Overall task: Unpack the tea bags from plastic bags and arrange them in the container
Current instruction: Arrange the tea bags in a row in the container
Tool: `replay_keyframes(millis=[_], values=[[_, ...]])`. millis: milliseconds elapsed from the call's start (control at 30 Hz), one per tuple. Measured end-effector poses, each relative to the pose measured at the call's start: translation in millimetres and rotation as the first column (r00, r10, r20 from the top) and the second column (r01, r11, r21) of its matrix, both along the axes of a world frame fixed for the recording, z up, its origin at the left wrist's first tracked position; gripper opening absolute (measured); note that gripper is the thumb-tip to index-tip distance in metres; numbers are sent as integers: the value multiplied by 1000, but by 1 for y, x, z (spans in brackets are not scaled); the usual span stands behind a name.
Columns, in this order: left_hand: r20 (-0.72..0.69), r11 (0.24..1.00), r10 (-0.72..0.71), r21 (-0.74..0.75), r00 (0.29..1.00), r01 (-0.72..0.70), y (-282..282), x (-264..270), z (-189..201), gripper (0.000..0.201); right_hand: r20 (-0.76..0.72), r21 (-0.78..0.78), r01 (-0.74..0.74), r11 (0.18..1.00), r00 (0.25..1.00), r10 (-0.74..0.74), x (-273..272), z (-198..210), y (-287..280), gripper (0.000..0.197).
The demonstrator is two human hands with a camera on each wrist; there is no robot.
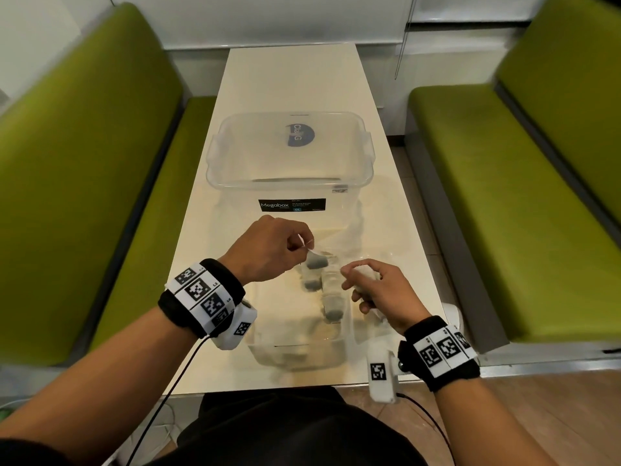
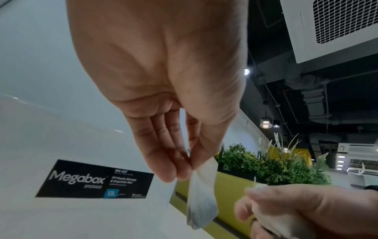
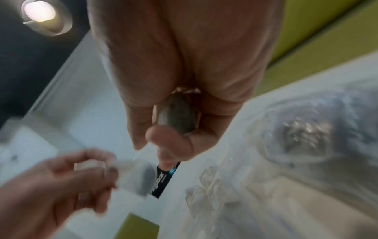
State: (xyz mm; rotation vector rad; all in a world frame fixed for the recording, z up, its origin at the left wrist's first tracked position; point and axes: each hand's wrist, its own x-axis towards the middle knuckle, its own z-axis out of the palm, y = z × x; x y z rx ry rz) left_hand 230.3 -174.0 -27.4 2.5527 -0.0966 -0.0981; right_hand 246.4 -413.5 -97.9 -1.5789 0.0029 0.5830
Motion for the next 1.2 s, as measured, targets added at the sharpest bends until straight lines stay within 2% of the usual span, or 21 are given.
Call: replay_keyframes(millis=[67,133,267,333,600,1000,1200], values=[[-62,997,12,73,998,-8,4,4,-8,11,-103,63,57,996,993,-50,0,-1,-6,29],[-136,990,19,142,991,0,7,7,-20,12,-180,110,104,988,980,-83,2,-1,-10,27],[-226,976,23,214,974,26,3,11,-43,9,-239,203,119,972,969,-69,5,0,-14,18],[-246,976,12,216,969,43,0,12,-52,8,-252,225,109,968,966,-51,6,1,-14,21],[-264,967,-17,239,964,82,-12,23,-76,7,-162,144,-7,990,986,30,3,5,-9,23],[-226,964,0,259,974,60,-14,30,-84,5,-112,59,-43,997,992,49,0,9,-11,22],[-221,964,-8,258,975,67,-11,28,-84,7,-136,85,-33,996,990,45,1,6,-10,24]])
